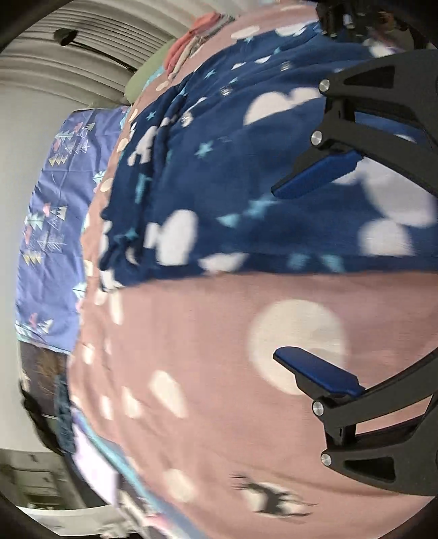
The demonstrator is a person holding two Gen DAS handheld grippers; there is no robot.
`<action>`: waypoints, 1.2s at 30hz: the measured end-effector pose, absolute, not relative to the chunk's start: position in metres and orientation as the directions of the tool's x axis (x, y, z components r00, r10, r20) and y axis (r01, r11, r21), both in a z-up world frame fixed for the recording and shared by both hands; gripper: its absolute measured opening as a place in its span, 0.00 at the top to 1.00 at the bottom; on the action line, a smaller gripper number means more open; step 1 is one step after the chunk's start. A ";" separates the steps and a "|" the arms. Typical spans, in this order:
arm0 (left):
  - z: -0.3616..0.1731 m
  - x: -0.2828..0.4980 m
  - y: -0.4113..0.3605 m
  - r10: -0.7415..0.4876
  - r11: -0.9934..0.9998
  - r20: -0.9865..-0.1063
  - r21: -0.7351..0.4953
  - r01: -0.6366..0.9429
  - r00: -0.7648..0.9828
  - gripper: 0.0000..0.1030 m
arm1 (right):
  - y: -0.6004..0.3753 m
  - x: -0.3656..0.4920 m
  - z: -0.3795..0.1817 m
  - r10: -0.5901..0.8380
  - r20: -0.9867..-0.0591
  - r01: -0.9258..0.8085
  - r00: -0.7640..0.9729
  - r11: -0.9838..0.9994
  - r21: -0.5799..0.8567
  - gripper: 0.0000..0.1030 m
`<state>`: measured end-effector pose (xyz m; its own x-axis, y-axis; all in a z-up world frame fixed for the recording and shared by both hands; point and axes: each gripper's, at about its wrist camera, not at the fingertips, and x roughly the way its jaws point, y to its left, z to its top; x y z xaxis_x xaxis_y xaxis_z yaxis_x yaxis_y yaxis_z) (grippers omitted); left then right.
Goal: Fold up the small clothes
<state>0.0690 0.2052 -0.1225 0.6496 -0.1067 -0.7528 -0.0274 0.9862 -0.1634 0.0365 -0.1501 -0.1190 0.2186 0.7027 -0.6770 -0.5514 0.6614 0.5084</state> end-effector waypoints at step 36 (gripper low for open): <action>-0.147 -0.024 0.188 -0.412 0.897 -0.715 -0.428 0.112 0.565 0.32 | -0.335 -0.005 -0.147 0.686 -0.532 -0.058 0.496 0.638 0.768 0.50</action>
<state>-0.0239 0.1881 -0.1470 0.5650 -0.4117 -0.7150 0.1116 0.8968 -0.4282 -0.0054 -0.3355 -0.1474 0.4962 0.6858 -0.5325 -0.0580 0.6381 0.7678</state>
